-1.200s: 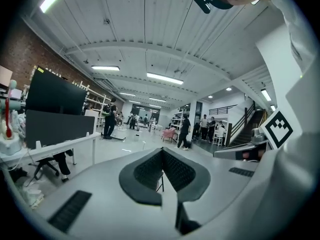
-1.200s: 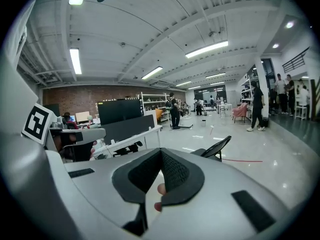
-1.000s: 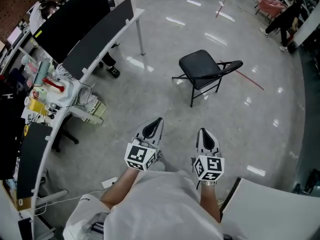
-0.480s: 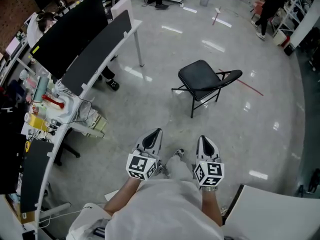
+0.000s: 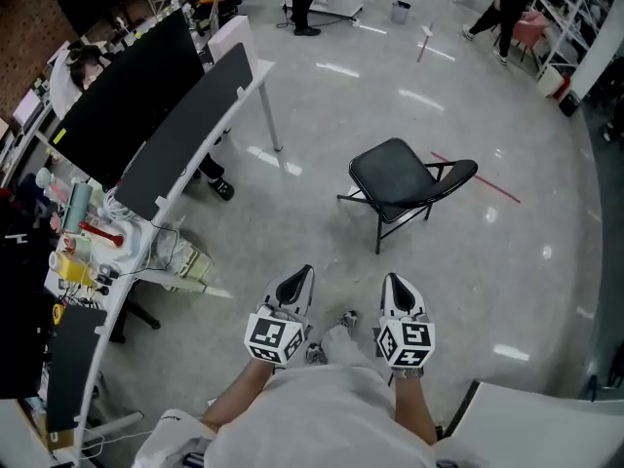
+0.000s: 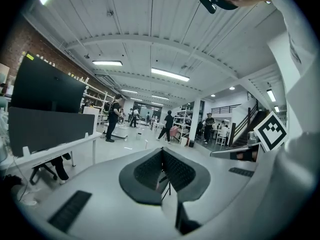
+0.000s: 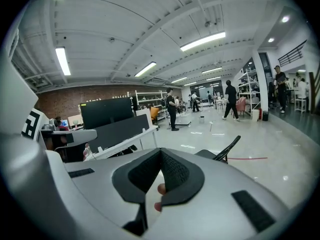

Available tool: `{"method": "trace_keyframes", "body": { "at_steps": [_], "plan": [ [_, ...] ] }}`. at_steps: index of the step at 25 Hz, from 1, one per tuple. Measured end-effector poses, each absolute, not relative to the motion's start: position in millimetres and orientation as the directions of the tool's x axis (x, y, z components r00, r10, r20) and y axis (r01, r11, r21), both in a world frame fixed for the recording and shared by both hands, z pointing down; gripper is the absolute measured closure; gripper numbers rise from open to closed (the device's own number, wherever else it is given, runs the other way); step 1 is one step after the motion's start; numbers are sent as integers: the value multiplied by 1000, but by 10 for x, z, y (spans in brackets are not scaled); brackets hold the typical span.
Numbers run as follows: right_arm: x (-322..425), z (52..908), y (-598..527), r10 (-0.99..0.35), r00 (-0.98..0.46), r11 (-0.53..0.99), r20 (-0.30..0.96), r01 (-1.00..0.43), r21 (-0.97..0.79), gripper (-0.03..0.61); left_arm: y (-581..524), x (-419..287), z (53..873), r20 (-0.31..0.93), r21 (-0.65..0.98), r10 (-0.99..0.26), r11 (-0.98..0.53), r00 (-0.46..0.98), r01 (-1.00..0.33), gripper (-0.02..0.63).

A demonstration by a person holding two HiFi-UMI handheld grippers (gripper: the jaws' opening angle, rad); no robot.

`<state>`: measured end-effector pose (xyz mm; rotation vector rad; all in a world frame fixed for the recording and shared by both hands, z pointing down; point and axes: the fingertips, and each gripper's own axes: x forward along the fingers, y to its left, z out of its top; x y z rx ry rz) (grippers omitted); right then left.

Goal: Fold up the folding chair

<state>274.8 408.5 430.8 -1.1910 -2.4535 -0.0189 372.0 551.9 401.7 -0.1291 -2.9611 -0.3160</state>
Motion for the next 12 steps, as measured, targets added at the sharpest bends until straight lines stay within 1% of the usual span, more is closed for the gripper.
{"method": "trace_keyframes", "body": {
  "at_steps": [4, 12],
  "plan": [
    [2403, 4337, 4214, 754, -540, 628, 373, 760, -169, 574, 5618, 3354, 3953, 158, 185, 66, 978, -985, 96, 603],
    [1742, 4242, 4486, 793, -505, 580, 342, 797, -168, 574, 5780, 2745, 3843, 142, 160, 112, 978, -984, 134, 603]
  ]
}}
